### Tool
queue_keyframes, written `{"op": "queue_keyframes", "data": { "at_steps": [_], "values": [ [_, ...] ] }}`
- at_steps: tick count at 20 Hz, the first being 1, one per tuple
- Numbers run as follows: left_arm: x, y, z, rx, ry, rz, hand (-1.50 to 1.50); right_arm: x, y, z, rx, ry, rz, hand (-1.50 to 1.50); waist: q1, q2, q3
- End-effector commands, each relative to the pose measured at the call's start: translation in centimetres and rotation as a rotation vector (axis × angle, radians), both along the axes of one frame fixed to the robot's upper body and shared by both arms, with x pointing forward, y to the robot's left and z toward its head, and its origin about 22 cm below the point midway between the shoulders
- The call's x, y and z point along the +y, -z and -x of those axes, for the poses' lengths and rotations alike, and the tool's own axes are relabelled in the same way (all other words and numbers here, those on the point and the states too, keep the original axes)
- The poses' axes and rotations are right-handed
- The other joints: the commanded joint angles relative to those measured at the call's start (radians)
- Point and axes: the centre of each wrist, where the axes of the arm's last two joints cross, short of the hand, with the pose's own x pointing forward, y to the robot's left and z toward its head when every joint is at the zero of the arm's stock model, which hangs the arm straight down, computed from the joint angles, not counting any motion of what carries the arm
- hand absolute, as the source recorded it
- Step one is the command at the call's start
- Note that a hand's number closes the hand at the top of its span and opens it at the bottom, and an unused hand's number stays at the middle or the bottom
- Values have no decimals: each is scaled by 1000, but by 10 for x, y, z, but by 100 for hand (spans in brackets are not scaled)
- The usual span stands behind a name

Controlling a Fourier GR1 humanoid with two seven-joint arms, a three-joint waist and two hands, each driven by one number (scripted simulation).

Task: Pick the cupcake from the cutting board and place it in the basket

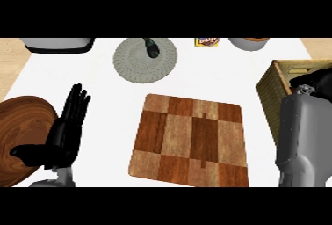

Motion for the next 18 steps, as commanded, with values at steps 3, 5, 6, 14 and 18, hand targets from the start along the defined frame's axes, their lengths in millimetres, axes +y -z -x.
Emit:
{"op": "queue_keyframes", "data": {
  "at_steps": [3, 5, 6, 14, 18],
  "values": [
    [-4, 0, -5, 15, -5, -9, 0, 9, -4, 8, -63, 141, -118, -150, -3, 0, 0],
    [-5, 11, 1, 5, -1, 8, 0, -4, 10, 22, -114, 133, -96, -150, -6, 1, 0],
    [3, 10, 5, -4, 6, 23, 0, -3, 18, 14, -144, 133, -78, -150, 5, 5, 0],
    [11, 0, 0, 11, 10, -4, 0, 5, -13, 31, -237, 140, 150, -150, -1, 2, -1],
    [0, 1, -9, -11, -4, -5, 0, 13, -39, 35, -256, 195, 228, -150, -5, 2, -1]
  ]
}}
